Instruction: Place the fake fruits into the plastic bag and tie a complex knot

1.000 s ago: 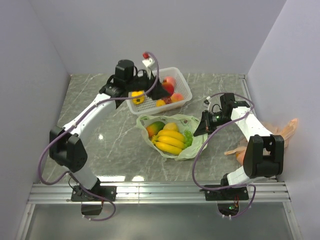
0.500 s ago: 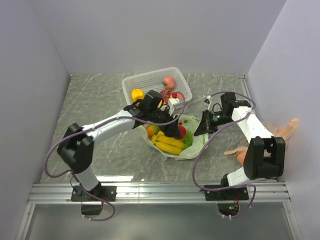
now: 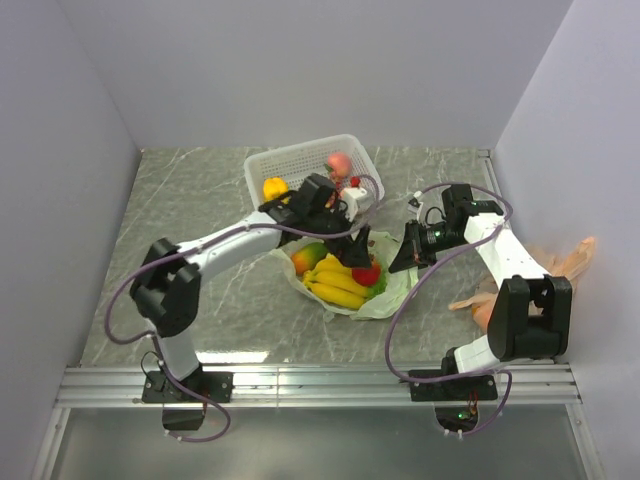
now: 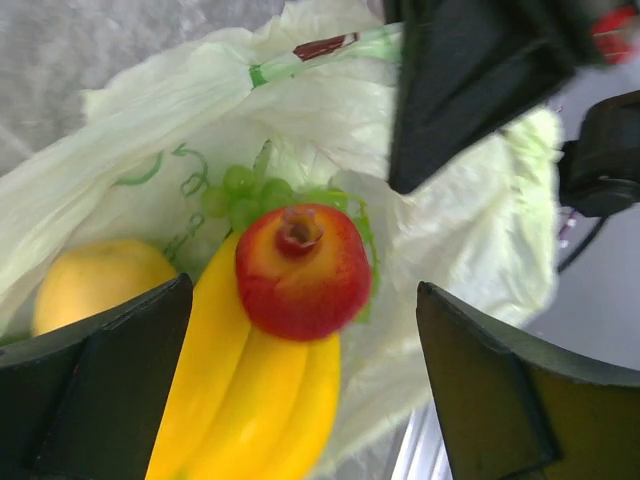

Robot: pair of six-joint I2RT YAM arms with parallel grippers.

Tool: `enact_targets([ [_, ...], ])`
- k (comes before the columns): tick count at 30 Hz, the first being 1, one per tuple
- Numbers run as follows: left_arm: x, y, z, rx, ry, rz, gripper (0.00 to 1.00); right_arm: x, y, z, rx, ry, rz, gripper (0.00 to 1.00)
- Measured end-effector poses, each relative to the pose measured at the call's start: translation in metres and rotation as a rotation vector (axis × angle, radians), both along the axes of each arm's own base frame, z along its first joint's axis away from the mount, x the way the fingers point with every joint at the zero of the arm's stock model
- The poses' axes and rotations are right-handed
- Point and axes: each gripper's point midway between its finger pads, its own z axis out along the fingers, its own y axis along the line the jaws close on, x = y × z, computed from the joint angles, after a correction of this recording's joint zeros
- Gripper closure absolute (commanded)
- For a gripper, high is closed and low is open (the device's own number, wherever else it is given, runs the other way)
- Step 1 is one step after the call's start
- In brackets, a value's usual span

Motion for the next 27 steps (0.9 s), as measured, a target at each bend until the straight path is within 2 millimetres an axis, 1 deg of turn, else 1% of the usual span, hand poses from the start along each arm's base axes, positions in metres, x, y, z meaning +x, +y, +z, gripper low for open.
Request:
enact_targets([
  [3, 0.009, 0.024, 0.033, -0.027, -0.029, 0.051, 0.02, 0.000, 0.000, 0.000, -0.001, -0.003, 0.002, 1.00],
  [5, 0.025, 0.056, 0.064, -0.058, -0.070, 0.133, 0.07, 0.000, 0.000, 0.001, -0.002, -0.007, 0.002, 1.00],
  [6, 0.034, 0.077, 0.079, -0.071, -0.097, 0.187, 0.08, 0.000, -0.001, 0.001, -0.004, -0.011, 0.002, 1.00],
  [7, 0.041, 0.096, 0.089, -0.073, -0.115, 0.239, 0.09, 0.000, -0.001, 0.002, -0.004, -0.015, 0.002, 1.00],
  [8, 0.050, 0.122, 0.098, -0.069, -0.141, 0.309, 0.12, -0.001, -0.001, 0.003, -0.005, -0.020, 0.002, 1.00],
  [9, 0.058, 0.150, 0.105, -0.054, -0.166, 0.386, 0.12, -0.001, -0.001, 0.004, -0.005, -0.026, 0.003, 1.00],
  [10, 0.063, 0.172, 0.107, -0.032, -0.183, 0.451, 0.12, -0.001, -0.001, 0.005, -0.007, -0.032, 0.002, 1.00],
  [12, 0.060, 0.198, 0.100, 0.017, -0.180, 0.524, 0.13, -0.001, -0.001, 0.006, -0.007, -0.038, 0.001, 1.00],
  [13, 0.054, 0.206, 0.092, 0.046, -0.159, 0.540, 0.13, 0.000, -0.001, 0.006, -0.008, -0.041, -0.001, 1.00],
  [16, 0.038, 0.216, 0.057, 0.122, -0.066, 0.566, 0.13, 0.002, -0.001, 0.006, -0.008, -0.048, -0.006, 1.00],
  [18, 0.027, 0.223, 0.026, 0.180, 0.019, 0.588, 0.12, 0.002, -0.001, 0.006, -0.009, -0.048, -0.008, 1.00],
  [20, 0.020, 0.230, 0.002, 0.231, 0.083, 0.630, 0.11, 0.002, -0.002, 0.006, -0.015, -0.048, -0.009, 1.00],
  [23, 0.019, 0.237, -0.019, 0.269, 0.136, 0.693, 0.13, 0.002, -0.003, 0.004, -0.026, -0.053, -0.009, 1.00],
  [25, 0.024, 0.238, -0.025, 0.268, 0.152, 0.725, 0.14, 0.002, -0.004, 0.004, -0.031, -0.054, -0.010, 1.00],
  [27, 0.032, 0.235, -0.028, 0.249, 0.163, 0.746, 0.15, 0.002, -0.005, 0.004, -0.039, -0.058, -0.010, 1.00],
])
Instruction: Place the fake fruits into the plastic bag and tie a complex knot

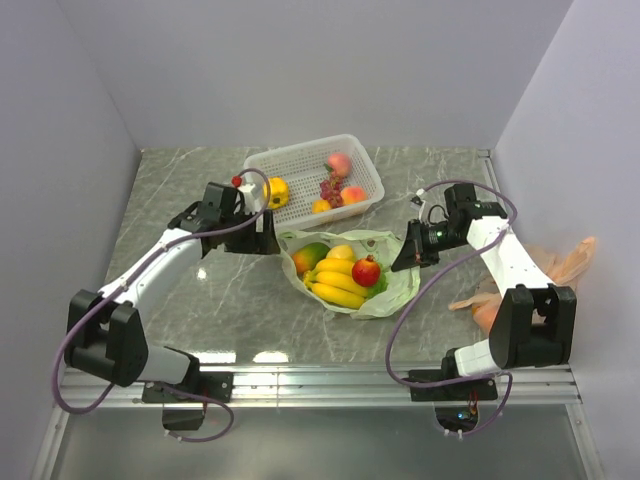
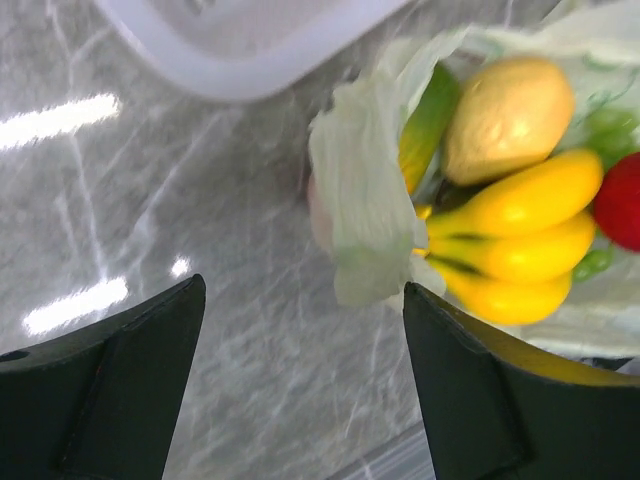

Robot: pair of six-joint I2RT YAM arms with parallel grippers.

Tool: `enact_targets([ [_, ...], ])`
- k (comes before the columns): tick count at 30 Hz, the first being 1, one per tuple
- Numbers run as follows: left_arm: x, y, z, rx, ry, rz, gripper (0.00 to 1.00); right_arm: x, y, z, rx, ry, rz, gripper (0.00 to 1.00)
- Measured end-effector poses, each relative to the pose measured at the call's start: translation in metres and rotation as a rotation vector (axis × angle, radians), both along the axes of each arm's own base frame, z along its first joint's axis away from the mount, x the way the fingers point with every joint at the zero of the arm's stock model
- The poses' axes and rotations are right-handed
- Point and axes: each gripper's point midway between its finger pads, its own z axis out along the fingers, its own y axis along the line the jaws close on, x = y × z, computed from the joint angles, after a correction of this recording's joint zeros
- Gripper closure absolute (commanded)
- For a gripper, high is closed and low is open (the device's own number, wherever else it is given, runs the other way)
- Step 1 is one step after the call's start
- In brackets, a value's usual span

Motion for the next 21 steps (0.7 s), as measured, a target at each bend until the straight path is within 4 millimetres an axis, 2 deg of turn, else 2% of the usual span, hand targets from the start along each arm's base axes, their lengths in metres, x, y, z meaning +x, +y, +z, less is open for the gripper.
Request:
enact_targets([
  [3, 0.012, -0.010, 0.003, -0.055, -0.017, 0.017, 0.17, 0.000, -0.001, 0.000, -0.010, -0.005, -0.002, 1.00],
  [5, 0.017, -0.017, 0.007, -0.101, -0.030, 0.020, 0.25, 0.000, -0.002, -0.001, -0.014, -0.006, -0.002, 1.00],
  [8, 0.021, -0.026, 0.010, -0.152, -0.038, 0.014, 0.45, 0.000, -0.002, -0.001, -0.019, -0.009, -0.003, 1.00],
  [12, 0.019, -0.033, 0.003, -0.183, 0.004, -0.004, 0.54, 0.000, -0.003, -0.002, -0.027, -0.011, -0.002, 1.00],
  [13, 0.017, -0.034, 0.002, -0.184, 0.012, -0.009, 0.65, 0.000, -0.004, -0.002, -0.028, -0.012, -0.003, 1.00],
  [14, 0.014, -0.034, 0.004, -0.191, 0.019, -0.018, 0.71, 0.000, -0.004, -0.002, -0.029, -0.011, -0.003, 1.00],
  [15, 0.011, -0.035, 0.007, -0.197, 0.018, -0.025, 0.79, 0.000, -0.004, -0.002, -0.029, -0.012, -0.003, 1.00],
  [16, 0.008, -0.035, 0.013, -0.206, 0.009, -0.038, 0.95, 0.000, -0.004, -0.002, -0.029, -0.013, -0.003, 1.00],
  [17, 0.005, -0.035, 0.019, -0.214, -0.002, -0.051, 1.00, 0.000, -0.004, -0.002, -0.029, -0.014, -0.003, 1.00],
  [21, -0.013, -0.037, 0.055, -0.267, -0.076, -0.112, 1.00, 0.002, -0.004, -0.002, -0.028, -0.021, -0.004, 1.00],
])
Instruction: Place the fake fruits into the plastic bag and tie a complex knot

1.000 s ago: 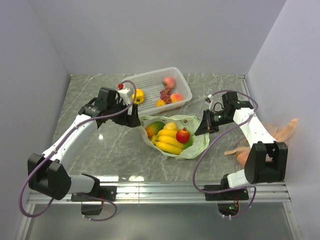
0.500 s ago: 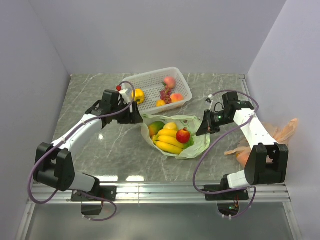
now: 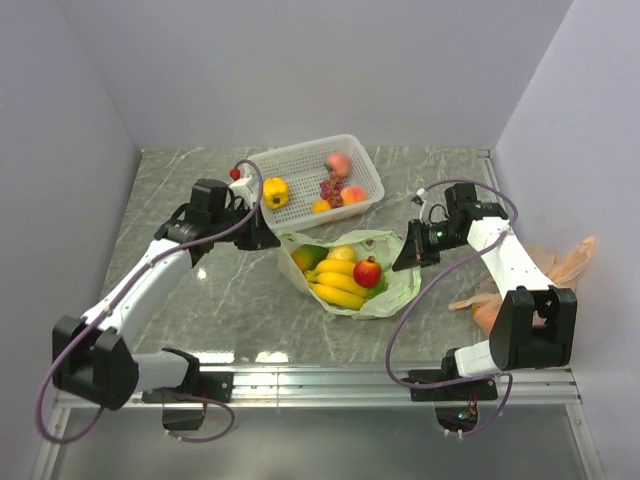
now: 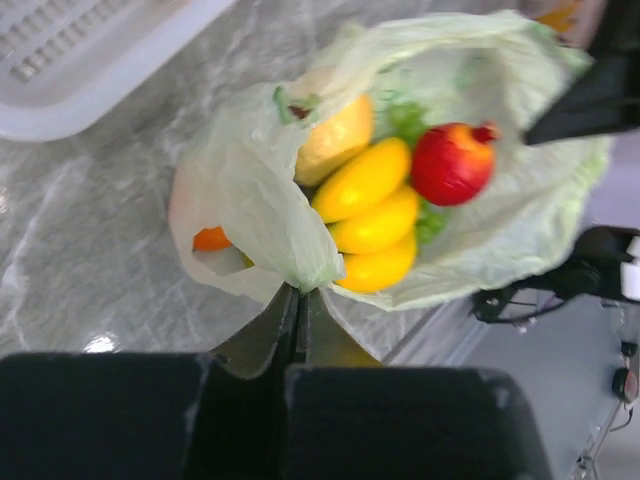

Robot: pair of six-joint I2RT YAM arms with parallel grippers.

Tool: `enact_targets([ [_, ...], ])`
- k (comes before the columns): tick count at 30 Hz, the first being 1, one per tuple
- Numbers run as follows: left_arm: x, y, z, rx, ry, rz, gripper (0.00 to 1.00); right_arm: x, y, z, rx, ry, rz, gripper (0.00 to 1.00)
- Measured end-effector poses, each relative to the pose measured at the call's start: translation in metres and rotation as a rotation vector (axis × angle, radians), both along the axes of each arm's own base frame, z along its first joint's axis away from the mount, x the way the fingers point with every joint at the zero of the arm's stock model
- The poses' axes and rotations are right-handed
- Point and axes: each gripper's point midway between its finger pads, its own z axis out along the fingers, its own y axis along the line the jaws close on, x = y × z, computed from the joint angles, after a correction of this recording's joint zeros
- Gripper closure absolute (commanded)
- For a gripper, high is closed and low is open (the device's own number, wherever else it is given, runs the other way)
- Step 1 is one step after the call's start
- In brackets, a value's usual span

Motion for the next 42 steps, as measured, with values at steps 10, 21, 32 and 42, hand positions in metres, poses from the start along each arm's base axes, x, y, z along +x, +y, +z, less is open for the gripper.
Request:
enact_targets([
  [10, -0.020, -0.009, 0.118, -0.133, -0.216, -0.096, 1.00, 0.006, 0.011, 0.012, 0.002, -0.036, 0.023, 0.98],
  [21, -0.033, -0.013, 0.156, -0.201, -0.259, -0.128, 1.00, 0.021, 0.000, 0.010, -0.118, -0.092, 0.006, 0.81],
  [32, -0.029, -0.015, 0.140, -0.195, -0.210, -0.121, 1.00, 0.009, -0.012, 0.016, -0.153, -0.113, 0.003, 0.46],
  [42, -0.029, -0.014, 0.128, -0.187, -0.182, -0.115, 1.00, -0.007, -0.011, 0.025, -0.101, -0.100, 0.046, 1.00],
])
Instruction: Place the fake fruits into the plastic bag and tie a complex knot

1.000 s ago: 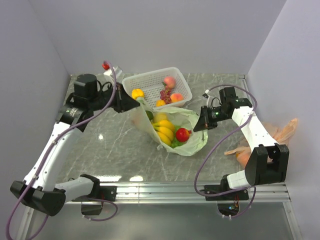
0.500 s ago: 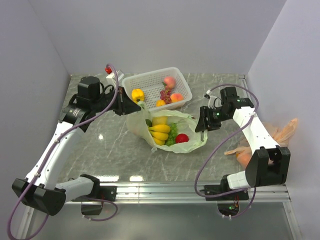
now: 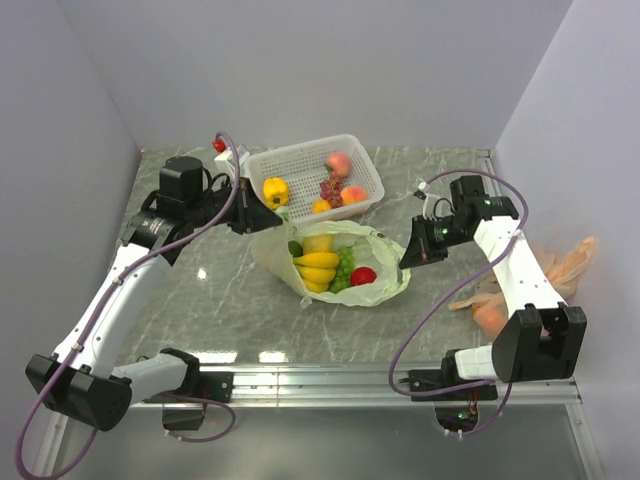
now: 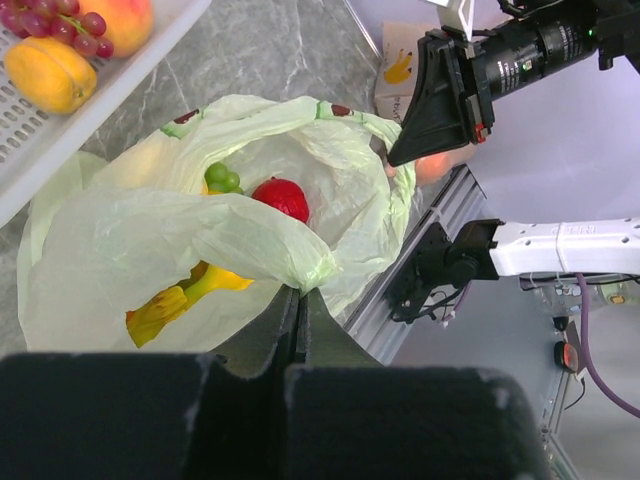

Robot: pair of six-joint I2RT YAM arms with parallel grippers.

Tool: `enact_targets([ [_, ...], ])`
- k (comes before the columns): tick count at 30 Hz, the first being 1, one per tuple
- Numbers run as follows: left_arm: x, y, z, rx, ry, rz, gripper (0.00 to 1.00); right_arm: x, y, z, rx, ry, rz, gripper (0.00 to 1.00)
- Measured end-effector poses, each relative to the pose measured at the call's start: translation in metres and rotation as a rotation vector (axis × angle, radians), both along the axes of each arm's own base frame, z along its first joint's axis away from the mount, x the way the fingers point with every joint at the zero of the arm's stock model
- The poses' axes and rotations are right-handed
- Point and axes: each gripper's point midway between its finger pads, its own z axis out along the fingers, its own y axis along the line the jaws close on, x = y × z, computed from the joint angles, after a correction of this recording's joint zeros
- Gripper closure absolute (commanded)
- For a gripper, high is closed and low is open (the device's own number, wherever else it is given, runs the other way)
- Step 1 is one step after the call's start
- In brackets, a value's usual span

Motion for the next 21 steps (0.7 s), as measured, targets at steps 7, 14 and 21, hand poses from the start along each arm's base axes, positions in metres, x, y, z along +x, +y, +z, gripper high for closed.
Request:
enact_targets([
  [7, 0.006, 0.000, 0.036, -0.011, -0.072, 0.007, 1.00, 0.020, -0.009, 0.067, 0.151, -0.120, -0.025, 1.00],
  [14, -0.006, 0.014, 0.140, -0.062, -0.381, 0.056, 1.00, 0.026, -0.023, 0.195, 0.256, -0.518, -0.083, 1.00],
  [21, -0.013, 0.029, 0.091, 0.037, -0.343, 0.100, 1.00, -0.006, -0.011, 0.197, 0.239, -0.590, -0.038, 1.00],
])
